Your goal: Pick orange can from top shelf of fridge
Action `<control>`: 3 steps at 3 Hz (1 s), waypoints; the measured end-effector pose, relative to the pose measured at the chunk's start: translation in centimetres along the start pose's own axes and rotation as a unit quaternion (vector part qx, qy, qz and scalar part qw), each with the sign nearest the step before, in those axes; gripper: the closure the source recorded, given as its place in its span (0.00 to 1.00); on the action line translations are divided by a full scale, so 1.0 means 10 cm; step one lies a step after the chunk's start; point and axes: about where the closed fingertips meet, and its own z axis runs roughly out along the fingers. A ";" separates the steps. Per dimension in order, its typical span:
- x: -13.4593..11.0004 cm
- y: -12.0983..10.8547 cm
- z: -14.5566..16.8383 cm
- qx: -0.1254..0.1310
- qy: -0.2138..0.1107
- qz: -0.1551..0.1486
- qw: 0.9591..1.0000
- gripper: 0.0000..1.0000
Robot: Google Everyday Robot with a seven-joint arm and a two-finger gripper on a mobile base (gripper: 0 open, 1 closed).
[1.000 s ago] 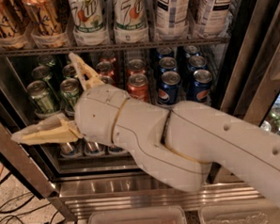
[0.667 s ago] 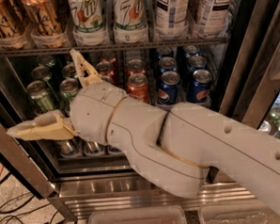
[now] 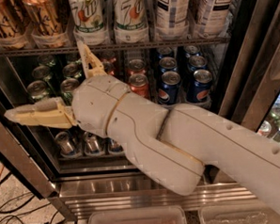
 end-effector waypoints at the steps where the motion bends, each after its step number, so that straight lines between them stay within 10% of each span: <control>1: -0.05 -0.08 0.05 0.019 -0.006 0.020 1.000 0.00; 3: 0.01 -0.06 0.08 0.017 0.013 0.014 1.000 0.00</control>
Offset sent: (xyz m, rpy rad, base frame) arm 0.0071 -0.0007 0.0073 0.0388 0.0264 -0.0238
